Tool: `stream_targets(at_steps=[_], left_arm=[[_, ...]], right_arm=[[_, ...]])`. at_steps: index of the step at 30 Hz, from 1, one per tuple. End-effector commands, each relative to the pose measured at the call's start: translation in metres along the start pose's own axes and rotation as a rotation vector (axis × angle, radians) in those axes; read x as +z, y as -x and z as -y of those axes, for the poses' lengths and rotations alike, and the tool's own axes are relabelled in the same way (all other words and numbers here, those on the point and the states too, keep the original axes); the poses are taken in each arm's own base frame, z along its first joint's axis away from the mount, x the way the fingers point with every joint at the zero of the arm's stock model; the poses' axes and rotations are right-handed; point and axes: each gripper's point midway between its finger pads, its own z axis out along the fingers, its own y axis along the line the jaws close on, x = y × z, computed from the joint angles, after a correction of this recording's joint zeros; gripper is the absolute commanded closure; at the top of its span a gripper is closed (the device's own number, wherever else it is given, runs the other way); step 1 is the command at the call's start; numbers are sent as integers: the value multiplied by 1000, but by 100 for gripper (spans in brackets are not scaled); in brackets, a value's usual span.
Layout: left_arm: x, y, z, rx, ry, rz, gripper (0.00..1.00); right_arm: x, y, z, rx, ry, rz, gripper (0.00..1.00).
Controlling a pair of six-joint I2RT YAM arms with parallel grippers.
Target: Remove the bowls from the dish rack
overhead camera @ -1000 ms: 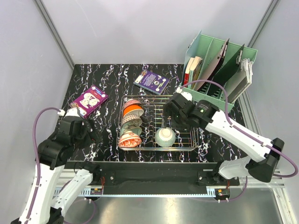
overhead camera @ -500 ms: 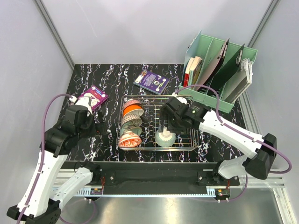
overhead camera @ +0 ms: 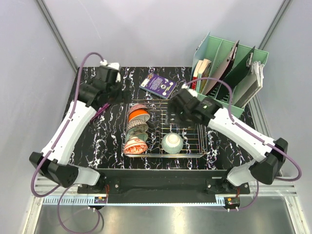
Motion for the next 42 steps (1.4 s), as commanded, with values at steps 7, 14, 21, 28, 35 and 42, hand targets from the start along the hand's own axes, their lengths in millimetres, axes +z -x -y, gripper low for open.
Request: stream_targets(at_steps=[7, 14, 21, 28, 35, 42], left_arm=[[-35, -70, 87, 280, -211, -45, 1], [-53, -116, 74, 371, -93, -125, 1], [-50, -155, 48, 413, -56, -199, 1], [-44, -167, 40, 479, -10, -199, 1], [-37, -162, 44, 528, 10, -130, 3], [-33, -180, 46, 579, 16, -133, 4]], right_arm=[[-28, 90, 74, 153, -81, 205, 0], [-11, 119, 88, 169, -107, 191, 0], [1, 118, 96, 198, -93, 156, 0], [8, 102, 101, 215, -80, 124, 1], [11, 94, 102, 225, -68, 103, 2], [9, 90, 104, 225, -68, 104, 2]])
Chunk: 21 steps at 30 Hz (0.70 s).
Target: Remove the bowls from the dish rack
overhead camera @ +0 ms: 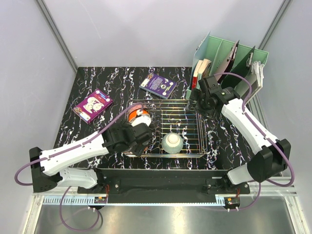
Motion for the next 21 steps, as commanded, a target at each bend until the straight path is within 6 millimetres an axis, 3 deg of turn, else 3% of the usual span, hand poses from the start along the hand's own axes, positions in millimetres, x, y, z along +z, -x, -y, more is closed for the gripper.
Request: stream_targets(at_steps=[1, 3, 6, 14, 21], left_arm=[[4, 2, 2, -1, 32, 48, 4], [7, 0, 2, -10, 42, 50, 5], [15, 0, -3, 9, 91, 55, 14], [34, 0, -2, 52, 160, 52, 18], [39, 3, -3, 15, 173, 89, 21]], right_arm=[[-13, 8, -5, 7, 50, 49, 2], [-14, 8, -5, 8, 58, 53, 2], [-14, 8, -8, 7, 71, 51, 0], [-20, 9, -6, -24, 83, 72, 0], [-21, 0, -2, -9, 92, 60, 0]])
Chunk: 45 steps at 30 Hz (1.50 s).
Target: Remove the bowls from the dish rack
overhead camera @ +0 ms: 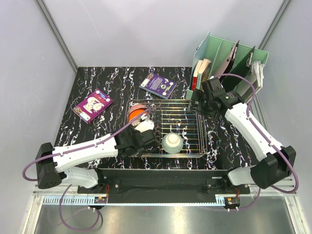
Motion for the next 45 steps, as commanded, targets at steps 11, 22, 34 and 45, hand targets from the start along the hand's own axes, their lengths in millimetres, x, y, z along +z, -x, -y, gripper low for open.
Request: stream_targets(at_steps=[11, 22, 34, 45], left_arm=[[-50, 61, -26, -163, -41, 250, 16], [-92, 107, -44, -215, -145, 385, 12], [0, 191, -106, -348, -50, 355, 9], [38, 192, -80, -207, -100, 253, 9]], right_arm=[[-16, -4, -2, 27, 76, 35, 0], [-1, -6, -3, 18, 55, -3, 0], [7, 9, -16, -22, 60, -4, 0], [20, 3, -7, -21, 27, -22, 0]])
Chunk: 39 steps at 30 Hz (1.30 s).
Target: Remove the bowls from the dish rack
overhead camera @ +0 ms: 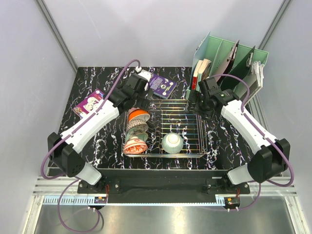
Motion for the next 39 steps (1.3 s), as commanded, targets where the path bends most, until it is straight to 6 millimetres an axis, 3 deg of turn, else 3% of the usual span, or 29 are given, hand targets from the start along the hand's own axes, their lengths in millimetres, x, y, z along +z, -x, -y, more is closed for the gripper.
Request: stream_targets(at_steps=[1, 6, 15, 28, 39], left_arm=[[0, 8, 2, 30, -22, 30, 9], [12, 1, 5, 42, -23, -3, 10], [35, -30, 8, 57, -29, -102, 11], [58, -41, -13, 23, 20, -142, 11], [82, -64, -3, 11, 19, -218, 17]], right_arm=[[0, 11, -4, -4, 20, 32, 0], [5, 12, -6, -4, 23, 22, 0], [11, 14, -11, -2, 32, -1, 0], [19, 17, -10, 14, 17, -11, 0], [22, 18, -8, 15, 5, -9, 0]])
